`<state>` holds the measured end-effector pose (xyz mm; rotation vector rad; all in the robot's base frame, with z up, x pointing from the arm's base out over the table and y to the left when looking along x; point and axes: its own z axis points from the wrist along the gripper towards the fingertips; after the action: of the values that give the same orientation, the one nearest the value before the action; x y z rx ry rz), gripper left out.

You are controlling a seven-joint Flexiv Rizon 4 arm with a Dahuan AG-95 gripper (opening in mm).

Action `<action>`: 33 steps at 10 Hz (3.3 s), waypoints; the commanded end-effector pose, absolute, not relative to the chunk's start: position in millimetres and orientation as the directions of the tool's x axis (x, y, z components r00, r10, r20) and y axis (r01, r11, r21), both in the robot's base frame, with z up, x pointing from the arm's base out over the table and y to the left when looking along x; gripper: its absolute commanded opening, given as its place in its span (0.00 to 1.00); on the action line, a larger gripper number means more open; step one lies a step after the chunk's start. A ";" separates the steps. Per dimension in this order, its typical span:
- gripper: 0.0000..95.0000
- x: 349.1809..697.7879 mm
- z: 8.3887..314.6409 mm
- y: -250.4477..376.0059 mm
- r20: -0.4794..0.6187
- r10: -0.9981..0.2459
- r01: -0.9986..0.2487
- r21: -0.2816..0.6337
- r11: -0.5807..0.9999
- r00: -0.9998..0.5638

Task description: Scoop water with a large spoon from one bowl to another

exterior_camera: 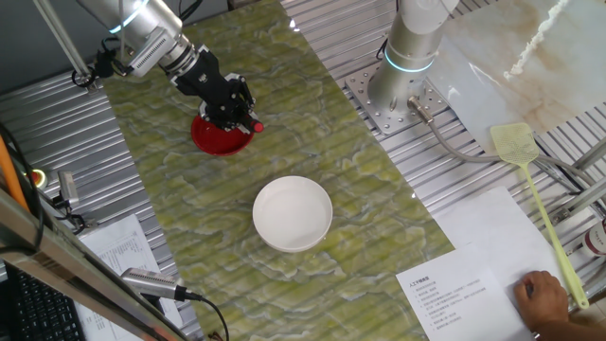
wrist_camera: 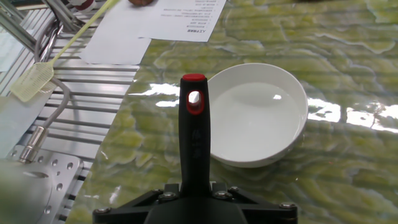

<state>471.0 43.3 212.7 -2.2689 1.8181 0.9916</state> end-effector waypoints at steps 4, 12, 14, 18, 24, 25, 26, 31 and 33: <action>0.00 471.5 213.2 43.7 -0.518 -0.851 -0.891 0.340 -0.300 0.089; 0.00 471.9 212.1 43.5 -0.508 -0.856 -0.888 0.346 -0.302 0.093; 0.00 472.0 211.9 44.0 -0.508 -0.857 -0.889 0.347 -0.299 0.090; 0.00 472.1 211.5 44.5 -0.505 -0.859 -0.889 0.351 -0.295 0.086; 0.00 473.0 208.1 49.4 -0.497 -0.864 -0.886 0.361 -0.291 0.081; 0.00 473.1 207.7 50.3 -0.495 -0.865 -0.885 0.362 -0.292 0.083; 0.00 473.2 207.3 50.8 -0.492 -0.866 -0.883 0.366 -0.293 0.084; 0.00 473.3 206.3 52.8 -0.477 -0.874 -0.877 0.380 -0.294 0.086; 0.00 473.3 206.2 52.9 -0.474 -0.876 -0.874 0.384 -0.299 0.091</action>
<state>473.4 52.7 206.0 -2.3216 1.8599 1.0155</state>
